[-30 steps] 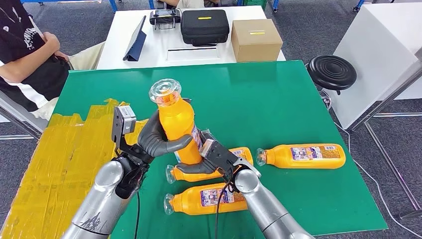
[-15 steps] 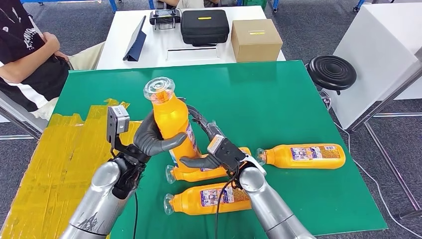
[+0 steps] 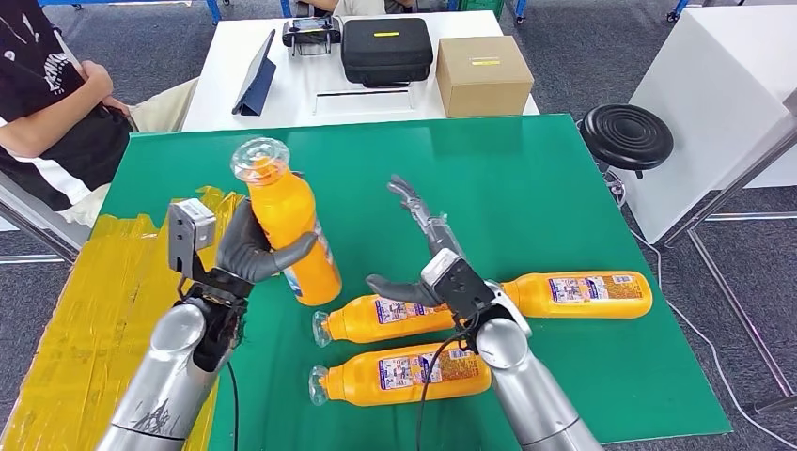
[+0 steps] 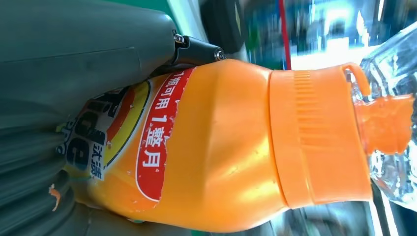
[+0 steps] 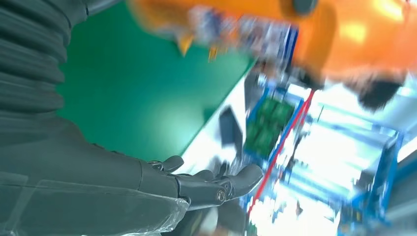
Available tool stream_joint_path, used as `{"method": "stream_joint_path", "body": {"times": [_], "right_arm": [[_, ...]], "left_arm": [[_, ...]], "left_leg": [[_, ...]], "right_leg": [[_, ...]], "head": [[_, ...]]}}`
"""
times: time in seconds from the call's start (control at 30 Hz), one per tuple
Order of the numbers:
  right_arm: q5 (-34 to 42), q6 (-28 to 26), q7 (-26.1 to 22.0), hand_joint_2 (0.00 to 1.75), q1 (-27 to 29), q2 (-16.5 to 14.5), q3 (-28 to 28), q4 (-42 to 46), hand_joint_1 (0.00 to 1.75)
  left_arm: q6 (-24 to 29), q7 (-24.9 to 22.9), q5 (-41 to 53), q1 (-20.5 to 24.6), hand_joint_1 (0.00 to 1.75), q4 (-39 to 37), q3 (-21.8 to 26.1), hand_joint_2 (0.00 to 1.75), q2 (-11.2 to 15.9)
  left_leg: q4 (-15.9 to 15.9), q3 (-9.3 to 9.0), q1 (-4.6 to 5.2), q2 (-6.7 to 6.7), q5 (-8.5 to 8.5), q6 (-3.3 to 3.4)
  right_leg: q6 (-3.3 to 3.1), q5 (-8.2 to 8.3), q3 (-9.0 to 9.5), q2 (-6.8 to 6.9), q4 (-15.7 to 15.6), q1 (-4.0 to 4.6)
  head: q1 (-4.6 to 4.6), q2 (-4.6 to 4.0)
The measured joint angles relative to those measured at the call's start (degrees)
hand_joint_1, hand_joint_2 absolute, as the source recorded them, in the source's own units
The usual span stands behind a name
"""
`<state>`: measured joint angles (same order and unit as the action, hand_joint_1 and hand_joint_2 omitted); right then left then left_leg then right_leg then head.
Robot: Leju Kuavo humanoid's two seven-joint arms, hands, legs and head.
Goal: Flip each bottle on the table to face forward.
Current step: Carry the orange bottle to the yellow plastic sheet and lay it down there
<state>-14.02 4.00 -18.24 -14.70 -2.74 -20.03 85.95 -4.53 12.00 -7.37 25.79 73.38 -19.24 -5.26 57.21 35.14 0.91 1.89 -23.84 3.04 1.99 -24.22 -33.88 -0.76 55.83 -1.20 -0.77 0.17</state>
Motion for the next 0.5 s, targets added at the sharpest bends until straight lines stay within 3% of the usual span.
{"method": "stream_joint_path", "body": {"times": [0.17,0.33,0.5], "right_arm": [[-4.23,-2.32,3.23,1.75,2.98,3.48,3.94,7.32,0.0],[-7.75,-3.18,4.42,1.75,6.38,7.25,8.08,12.76,0.0],[-9.35,-3.84,5.03,1.75,7.58,10.04,10.27,14.55,0.0]], "left_arm": [[3.36,1.49,14.2,1.29,1.75,0.06,6.22,1.75,3.35],[2.07,-0.92,29.28,3.5,1.75,-0.35,9.6,1.75,8.79],[1.38,-2.92,38.07,3.51,1.75,-0.28,12.05,1.75,13.17]], "left_leg": [[0.0,-0.01,-0.01,0.0,0.0,0.0],[-0.01,0.0,0.0,-0.03,0.0,0.0],[-0.01,0.0,-0.01,-0.09,0.0,0.0]], "right_leg": [[0.0,0.0,-0.01,0.0,0.0,0.0],[0.0,0.0,0.0,-0.01,0.01,0.0],[-0.01,0.0,-0.02,-0.02,0.01,0.0]], "head": [[0.0,0.0],[0.01,0.0],[-0.01,0.0]]}}
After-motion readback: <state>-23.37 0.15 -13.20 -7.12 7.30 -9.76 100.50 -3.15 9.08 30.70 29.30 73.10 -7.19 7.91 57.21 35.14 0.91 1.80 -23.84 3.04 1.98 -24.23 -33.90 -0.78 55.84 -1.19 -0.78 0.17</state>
